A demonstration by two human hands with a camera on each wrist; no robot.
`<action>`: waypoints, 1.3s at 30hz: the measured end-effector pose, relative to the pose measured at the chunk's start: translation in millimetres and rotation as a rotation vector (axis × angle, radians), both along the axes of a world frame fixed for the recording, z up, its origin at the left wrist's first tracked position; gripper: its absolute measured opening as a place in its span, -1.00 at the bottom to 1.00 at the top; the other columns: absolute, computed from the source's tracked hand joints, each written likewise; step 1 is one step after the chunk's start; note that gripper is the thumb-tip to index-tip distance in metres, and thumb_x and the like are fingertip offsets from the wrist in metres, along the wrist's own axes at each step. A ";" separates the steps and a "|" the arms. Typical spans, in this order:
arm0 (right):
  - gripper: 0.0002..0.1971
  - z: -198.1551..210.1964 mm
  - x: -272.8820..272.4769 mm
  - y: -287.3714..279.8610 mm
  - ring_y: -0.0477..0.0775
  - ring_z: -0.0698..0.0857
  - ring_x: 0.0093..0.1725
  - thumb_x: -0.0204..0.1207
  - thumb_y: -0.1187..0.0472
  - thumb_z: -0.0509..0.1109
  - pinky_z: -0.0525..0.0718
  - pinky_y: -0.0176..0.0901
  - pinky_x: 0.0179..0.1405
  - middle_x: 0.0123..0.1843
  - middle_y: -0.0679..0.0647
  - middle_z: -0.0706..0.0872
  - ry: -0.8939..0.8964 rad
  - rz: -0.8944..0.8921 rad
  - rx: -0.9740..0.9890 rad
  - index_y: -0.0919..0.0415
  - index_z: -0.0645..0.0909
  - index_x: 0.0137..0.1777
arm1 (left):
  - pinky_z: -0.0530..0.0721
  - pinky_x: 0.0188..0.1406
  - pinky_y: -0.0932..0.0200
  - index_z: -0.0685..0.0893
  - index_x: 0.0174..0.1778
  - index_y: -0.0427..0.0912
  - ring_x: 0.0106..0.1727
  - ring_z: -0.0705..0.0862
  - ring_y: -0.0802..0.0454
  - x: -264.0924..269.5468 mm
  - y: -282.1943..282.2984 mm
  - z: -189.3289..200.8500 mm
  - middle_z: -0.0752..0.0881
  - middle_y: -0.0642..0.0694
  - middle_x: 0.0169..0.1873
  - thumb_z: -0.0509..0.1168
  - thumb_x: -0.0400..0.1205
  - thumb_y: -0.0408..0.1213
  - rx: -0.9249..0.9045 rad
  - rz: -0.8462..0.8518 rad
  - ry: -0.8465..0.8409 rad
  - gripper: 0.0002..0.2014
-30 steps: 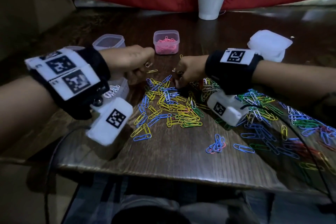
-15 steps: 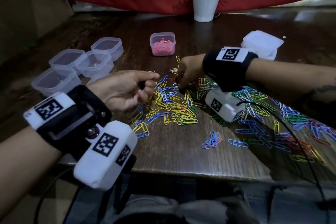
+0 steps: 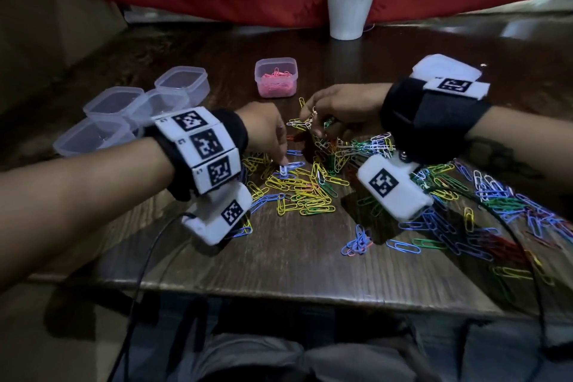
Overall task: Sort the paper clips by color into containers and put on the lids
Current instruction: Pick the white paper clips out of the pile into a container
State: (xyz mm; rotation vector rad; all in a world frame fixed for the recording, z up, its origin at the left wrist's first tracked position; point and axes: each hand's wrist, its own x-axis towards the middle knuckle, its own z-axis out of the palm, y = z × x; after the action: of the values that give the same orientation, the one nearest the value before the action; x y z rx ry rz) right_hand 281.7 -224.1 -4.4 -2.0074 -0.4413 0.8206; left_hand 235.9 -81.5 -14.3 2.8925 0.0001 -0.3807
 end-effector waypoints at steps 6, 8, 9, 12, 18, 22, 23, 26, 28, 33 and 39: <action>-0.72 -5.9 3.0 -3.4 -0.17 0.27 -0.77 0.64 0.22 0.15 0.20 -0.48 -0.75 -0.49 0.01 0.34 -0.194 0.068 -0.229 0.13 0.52 -0.31 | 0.41 -0.32 0.24 0.80 -0.09 -0.17 -0.30 0.54 0.13 -2.4 -3.4 -2.9 0.65 -0.04 -0.39 0.51 0.43 -0.21 0.071 -0.126 -0.019 -0.81; -0.64 -10.0 0.7 -0.2 -0.15 0.36 -0.68 0.66 0.04 0.18 0.30 -0.37 -0.69 -0.49 -0.02 0.39 -0.332 0.192 -0.352 0.09 0.51 -0.38 | 0.34 -0.45 0.23 0.79 -0.09 -0.15 -0.43 0.44 0.19 -5.9 -4.9 -1.4 0.54 0.07 -0.50 0.55 0.38 -0.17 0.116 -0.166 -0.024 -0.76; -0.62 -11.5 -2.1 2.9 -0.13 0.38 -0.60 0.66 0.02 0.17 0.34 -0.35 -0.65 -0.48 -0.03 0.42 -0.399 0.251 -0.400 0.08 0.51 -0.39 | 0.30 -0.47 0.19 0.79 -0.06 -0.14 -0.41 0.43 0.18 -6.4 -4.6 -0.3 0.55 0.09 -0.48 0.55 0.37 -0.18 0.139 -0.185 -0.021 -0.75; -0.69 -14.5 -9.9 13.8 -0.06 0.45 -0.38 0.68 0.13 0.15 0.32 -0.43 -0.51 -0.34 0.00 0.57 -0.515 0.358 -0.460 0.20 0.63 -0.20 | 0.32 -0.42 0.26 0.78 0.04 -0.10 -0.21 0.50 0.12 -6.3 -1.1 3.1 0.64 -0.01 -0.29 0.53 0.41 -0.27 0.168 -0.223 -0.010 -0.72; -0.70 -17.7 -14.4 23.9 -0.06 0.46 -0.39 0.42 0.11 0.50 0.33 -0.36 -0.48 -0.43 -0.06 0.49 -0.681 0.435 -0.551 0.29 0.70 0.07 | 0.40 -0.35 0.22 0.79 -0.07 -0.15 -0.33 0.51 0.08 -4.8 2.8 -3.1 0.61 -0.01 -0.41 0.56 0.35 -0.17 0.094 -0.194 -0.031 -0.73; -0.74 -18.7 -13.3 20.5 -0.01 0.50 -0.33 0.37 0.17 0.55 0.37 -0.41 -0.56 -0.39 0.00 0.53 -0.607 0.418 -0.614 0.28 0.68 -0.01 | 0.41 -0.34 0.39 0.78 -0.19 -0.11 -0.36 0.52 0.22 -1.2 1.2 -5.8 0.61 0.14 -0.46 0.56 0.37 -0.25 0.040 -0.197 0.032 -0.85; -0.81 -19.5 -11.8 19.1 -0.03 0.52 -0.34 0.37 0.20 0.55 0.39 -0.45 -0.58 -0.39 -0.01 0.54 -0.545 0.412 -0.597 0.24 0.68 -0.08 | 0.40 -0.36 0.45 0.77 -0.21 -0.09 -0.41 0.52 0.26 -0.1 1.2 -6.0 0.60 0.20 -0.52 0.55 0.37 -0.27 0.023 -0.191 0.065 -0.87; -0.79 -18.8 -8.6 11.8 -0.13 0.48 -0.43 0.41 0.25 0.51 0.39 -0.55 -0.66 -0.42 -0.07 0.54 -0.437 0.411 -0.560 0.09 0.55 -0.37 | 0.38 -0.46 0.55 0.74 -0.28 -0.11 -0.57 0.51 0.40 4.0 5.0 -7.6 0.58 0.26 -0.71 0.54 0.39 -0.30 -0.022 -0.180 0.131 -0.90; -0.75 -17.4 -6.6 7.4 -0.13 0.43 -0.47 0.44 0.28 0.48 0.38 -0.48 -0.66 -0.44 -0.05 0.52 -0.416 0.392 -0.531 0.07 0.51 -0.40 | 0.37 -0.49 0.56 0.72 -0.30 -0.10 -0.61 0.48 0.43 4.0 10.3 -8.7 0.58 0.26 -0.71 0.53 0.41 -0.33 -0.033 -0.162 0.134 -0.90; -0.80 -16.0 -0.1 -1.1 -0.10 0.36 -0.60 0.51 0.29 0.38 0.27 -0.39 -0.64 -0.47 0.02 0.44 -0.236 0.298 -0.350 0.09 0.51 -0.32 | 0.37 -0.56 0.59 0.68 -0.22 -0.25 -0.71 0.45 0.39 -5.5 17.4 2.9 0.54 0.19 -0.79 0.38 0.52 -0.51 -0.265 -0.035 0.129 -0.92; -0.81 -16.6 1.7 -4.9 -0.12 0.37 -0.60 0.49 0.36 0.40 0.25 -0.38 -0.66 -0.57 -0.07 0.54 -0.175 0.337 -0.293 0.12 0.56 -0.30 | 0.41 -0.45 0.27 0.74 -0.26 -0.19 -0.50 0.45 0.09 -7.5 30.3 15.4 0.57 -0.02 -0.58 0.50 0.45 -0.33 -0.199 0.048 0.126 -0.94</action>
State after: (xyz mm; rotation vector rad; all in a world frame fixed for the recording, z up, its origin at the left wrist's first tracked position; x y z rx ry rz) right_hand 283.4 -229.0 -21.0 -2.3237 -0.8160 0.9613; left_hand 228.4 -51.2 1.1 2.6637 0.0489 -0.5220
